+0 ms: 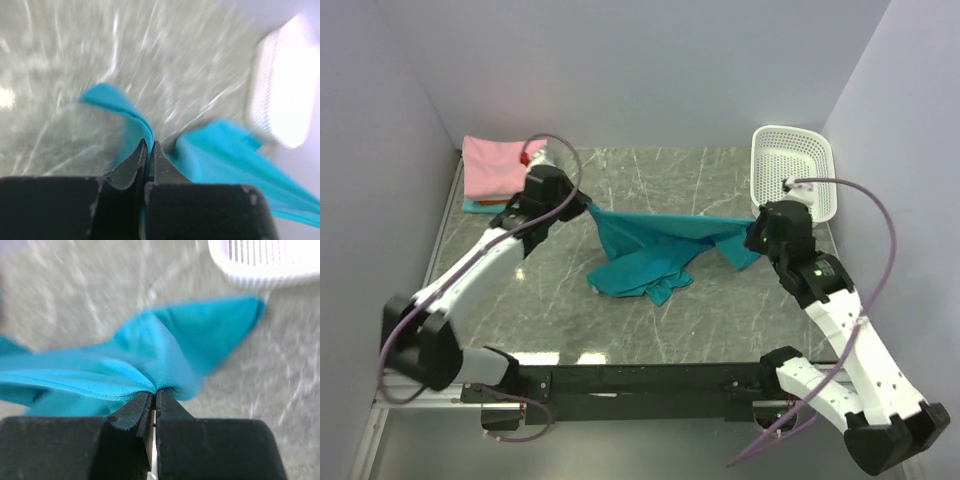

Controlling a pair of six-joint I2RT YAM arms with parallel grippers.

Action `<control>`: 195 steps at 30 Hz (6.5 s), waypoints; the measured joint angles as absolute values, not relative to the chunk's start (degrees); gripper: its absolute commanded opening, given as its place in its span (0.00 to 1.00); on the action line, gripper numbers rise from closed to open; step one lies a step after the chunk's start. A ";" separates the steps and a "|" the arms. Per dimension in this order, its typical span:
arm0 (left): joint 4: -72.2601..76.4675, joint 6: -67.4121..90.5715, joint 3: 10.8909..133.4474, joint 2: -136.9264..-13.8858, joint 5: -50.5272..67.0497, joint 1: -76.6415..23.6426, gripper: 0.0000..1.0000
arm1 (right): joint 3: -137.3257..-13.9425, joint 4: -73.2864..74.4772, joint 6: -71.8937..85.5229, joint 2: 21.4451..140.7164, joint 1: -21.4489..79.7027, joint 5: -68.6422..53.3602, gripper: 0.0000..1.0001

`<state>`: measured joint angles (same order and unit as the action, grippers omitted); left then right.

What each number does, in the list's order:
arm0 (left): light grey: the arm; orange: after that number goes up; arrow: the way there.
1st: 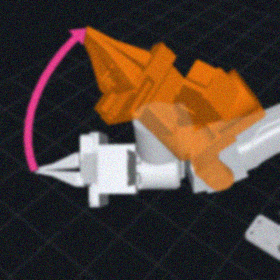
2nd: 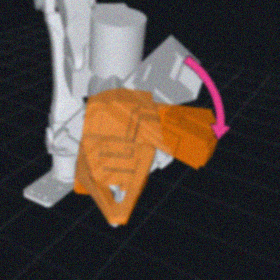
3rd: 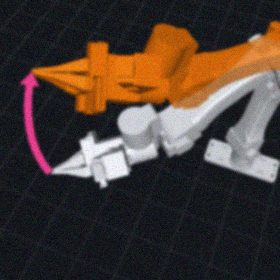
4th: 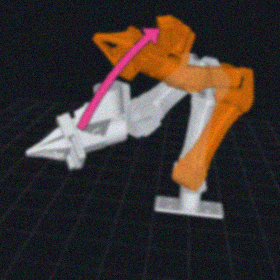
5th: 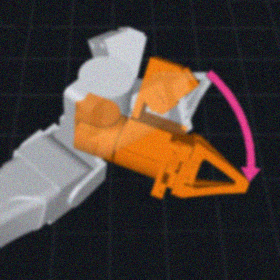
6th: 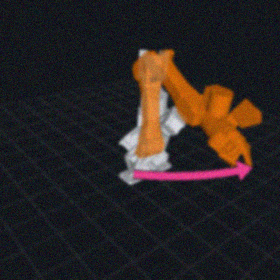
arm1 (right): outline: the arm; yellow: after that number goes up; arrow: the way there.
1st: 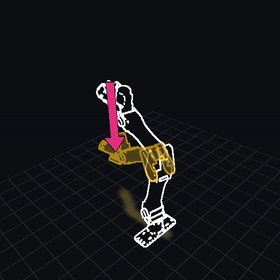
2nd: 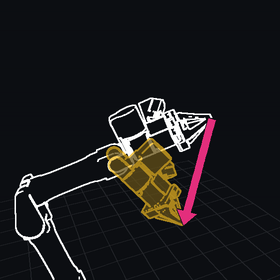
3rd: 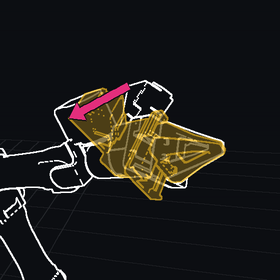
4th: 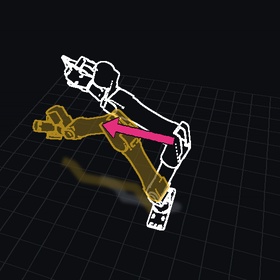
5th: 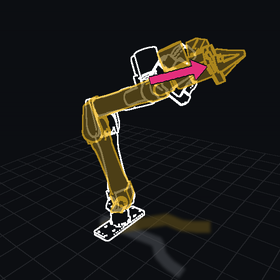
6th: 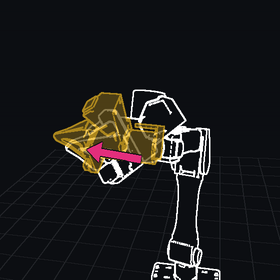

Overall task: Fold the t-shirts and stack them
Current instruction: Flatten the tshirt out, then fold the tshirt

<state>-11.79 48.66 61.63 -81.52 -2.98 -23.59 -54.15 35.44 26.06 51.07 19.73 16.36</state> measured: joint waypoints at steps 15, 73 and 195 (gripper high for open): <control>-17.04 45.74 72.44 -49.45 -16.21 -24.36 0.01 | -82.06 36.10 20.69 43.64 19.73 5.28 0.00; -16.60 37.89 63.42 -84.97 -22.26 -22.68 0.99 | -62.54 28.93 21.15 76.82 18.83 0.62 0.85; -34.22 71.96 26.26 -58.19 -10.76 -43.59 0.01 | -24.08 27.53 41.95 49.87 2.57 2.37 0.84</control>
